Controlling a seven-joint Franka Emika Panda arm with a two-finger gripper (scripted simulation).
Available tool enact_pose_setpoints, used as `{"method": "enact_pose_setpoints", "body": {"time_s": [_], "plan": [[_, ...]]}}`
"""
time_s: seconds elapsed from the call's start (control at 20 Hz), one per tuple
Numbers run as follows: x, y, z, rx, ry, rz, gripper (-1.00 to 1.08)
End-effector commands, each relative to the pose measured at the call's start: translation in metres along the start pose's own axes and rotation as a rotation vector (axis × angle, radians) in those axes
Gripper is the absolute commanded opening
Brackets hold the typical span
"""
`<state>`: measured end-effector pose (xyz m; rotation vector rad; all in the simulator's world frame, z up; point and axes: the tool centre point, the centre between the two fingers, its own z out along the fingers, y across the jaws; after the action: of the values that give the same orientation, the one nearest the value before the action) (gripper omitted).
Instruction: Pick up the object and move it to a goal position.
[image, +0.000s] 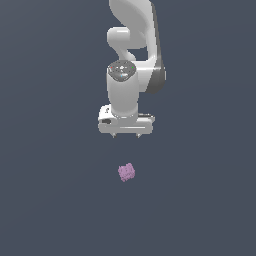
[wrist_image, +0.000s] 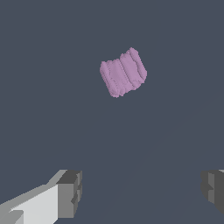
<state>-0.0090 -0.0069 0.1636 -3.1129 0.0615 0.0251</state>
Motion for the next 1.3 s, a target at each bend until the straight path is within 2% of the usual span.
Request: {"method": "enact_pose_setpoints", "body": {"time_s": [0.0, 0.8, 1.25], "plan": [[0.0, 0.0, 0.0, 0.0, 0.0, 0.0, 1.0], [0.003, -0.012, -0.01, -0.013, 0.021, -0.051, 1.0], [0.009, -0.012, -0.007, -0.011, 0.02, 0.007, 1.0]]}}
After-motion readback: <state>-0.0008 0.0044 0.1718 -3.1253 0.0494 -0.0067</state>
